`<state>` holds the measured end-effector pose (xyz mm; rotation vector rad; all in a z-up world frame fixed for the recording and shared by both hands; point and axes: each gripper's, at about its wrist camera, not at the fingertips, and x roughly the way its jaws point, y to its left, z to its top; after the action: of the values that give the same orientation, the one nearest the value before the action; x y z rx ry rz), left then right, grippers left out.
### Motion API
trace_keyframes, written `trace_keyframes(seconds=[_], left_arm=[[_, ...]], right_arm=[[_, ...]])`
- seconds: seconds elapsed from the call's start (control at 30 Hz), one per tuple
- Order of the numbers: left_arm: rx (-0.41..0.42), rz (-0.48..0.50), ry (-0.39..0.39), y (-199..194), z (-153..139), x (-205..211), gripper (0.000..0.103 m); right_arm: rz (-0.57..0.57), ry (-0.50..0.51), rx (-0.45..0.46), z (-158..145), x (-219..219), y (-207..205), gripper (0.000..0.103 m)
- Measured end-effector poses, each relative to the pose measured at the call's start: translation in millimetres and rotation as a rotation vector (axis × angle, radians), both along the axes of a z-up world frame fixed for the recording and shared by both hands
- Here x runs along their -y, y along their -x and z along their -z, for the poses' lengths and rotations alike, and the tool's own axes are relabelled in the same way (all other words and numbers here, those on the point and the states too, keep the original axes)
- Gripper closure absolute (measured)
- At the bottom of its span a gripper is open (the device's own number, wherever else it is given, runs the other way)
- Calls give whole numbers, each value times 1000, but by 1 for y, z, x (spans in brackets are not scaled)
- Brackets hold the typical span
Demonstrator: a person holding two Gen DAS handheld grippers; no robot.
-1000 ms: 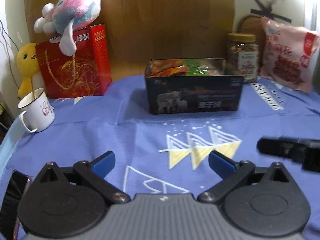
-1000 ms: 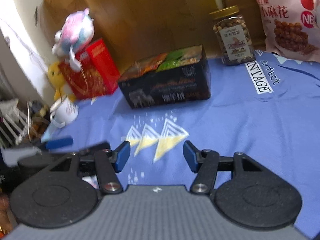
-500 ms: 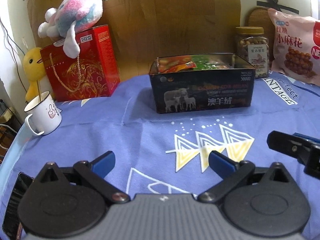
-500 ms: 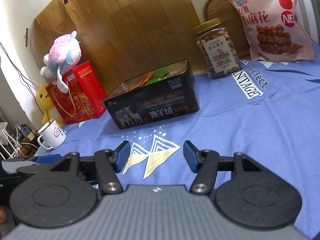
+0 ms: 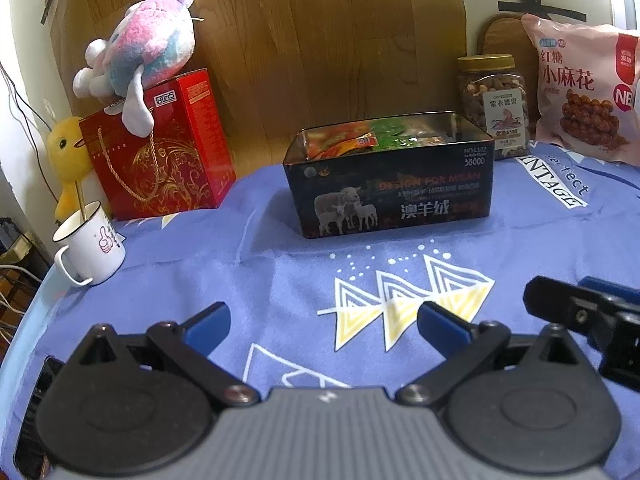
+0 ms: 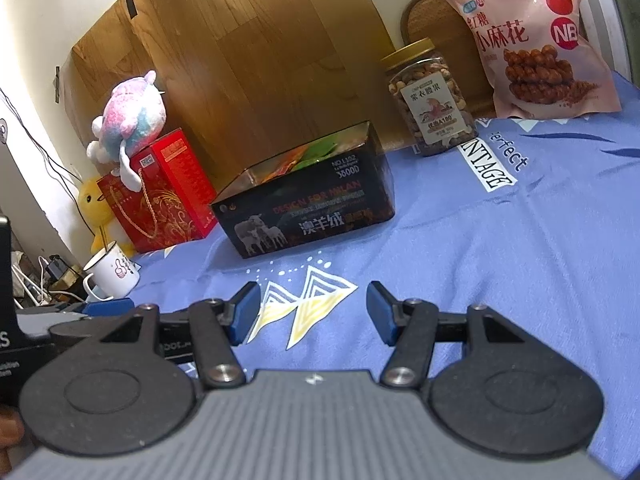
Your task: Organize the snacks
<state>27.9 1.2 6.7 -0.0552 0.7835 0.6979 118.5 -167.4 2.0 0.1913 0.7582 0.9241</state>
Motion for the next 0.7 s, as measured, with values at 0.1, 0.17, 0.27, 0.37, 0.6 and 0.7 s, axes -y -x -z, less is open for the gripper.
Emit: trace_keyframes(seconds=[0.1, 0.17, 0.27, 0.37, 0.6, 0.7], left_arm=[[4, -3, 8, 3, 0, 0, 0], [10, -7, 16, 6, -1, 0, 0], [14, -7, 13, 9, -3, 2, 0], [14, -7, 9, 12, -4, 5, 0], [15, -10, 5, 16, -5, 9, 0], [16, -10, -1, 17, -6, 10, 0]], right_arm=[[-9, 0, 1, -1, 0, 2, 42], [-11, -1, 1, -1, 0, 4, 42], [-13, -6, -5, -2, 1, 6, 41], [-15, -12, -5, -3, 1, 8, 41], [-19, -20, 3, -7, 2, 12, 39], [-18, -20, 9, -8, 2, 14, 38]])
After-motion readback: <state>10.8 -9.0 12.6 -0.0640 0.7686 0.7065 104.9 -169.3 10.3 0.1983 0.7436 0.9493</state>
